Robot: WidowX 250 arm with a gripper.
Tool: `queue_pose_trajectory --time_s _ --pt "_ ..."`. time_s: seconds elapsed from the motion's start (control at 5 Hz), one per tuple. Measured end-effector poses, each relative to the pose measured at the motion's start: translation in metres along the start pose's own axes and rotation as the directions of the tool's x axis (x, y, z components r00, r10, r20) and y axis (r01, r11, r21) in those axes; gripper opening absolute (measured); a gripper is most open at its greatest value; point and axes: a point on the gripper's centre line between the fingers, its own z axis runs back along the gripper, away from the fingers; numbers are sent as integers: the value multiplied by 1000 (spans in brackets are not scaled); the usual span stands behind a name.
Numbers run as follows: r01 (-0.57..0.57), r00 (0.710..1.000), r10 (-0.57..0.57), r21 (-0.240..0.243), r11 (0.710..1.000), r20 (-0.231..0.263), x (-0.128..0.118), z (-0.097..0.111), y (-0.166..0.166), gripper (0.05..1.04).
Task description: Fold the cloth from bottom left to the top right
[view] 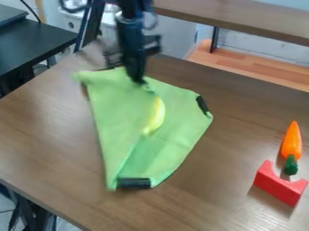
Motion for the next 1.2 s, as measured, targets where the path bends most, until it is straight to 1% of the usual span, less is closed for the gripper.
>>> queue_pose_trajectory --time_s 0.2,0.4,0.6,0.8,1.0,1.2 --pt "3 1000 -3 5 1000 27 -12 -6 -39 59" --pt "-11 999 10 31 999 31 -25 -18 -65 82" --pt "19 999 -19 25 1000 25 -43 -19 -91 237" --pt "73 996 -75 32 997 53 -59 -13 -106 500" --pt "122 988 -118 -32 992 96 -71 -8 -125 801" --pt "144 981 -123 -141 979 149 -71 19 -152 993"
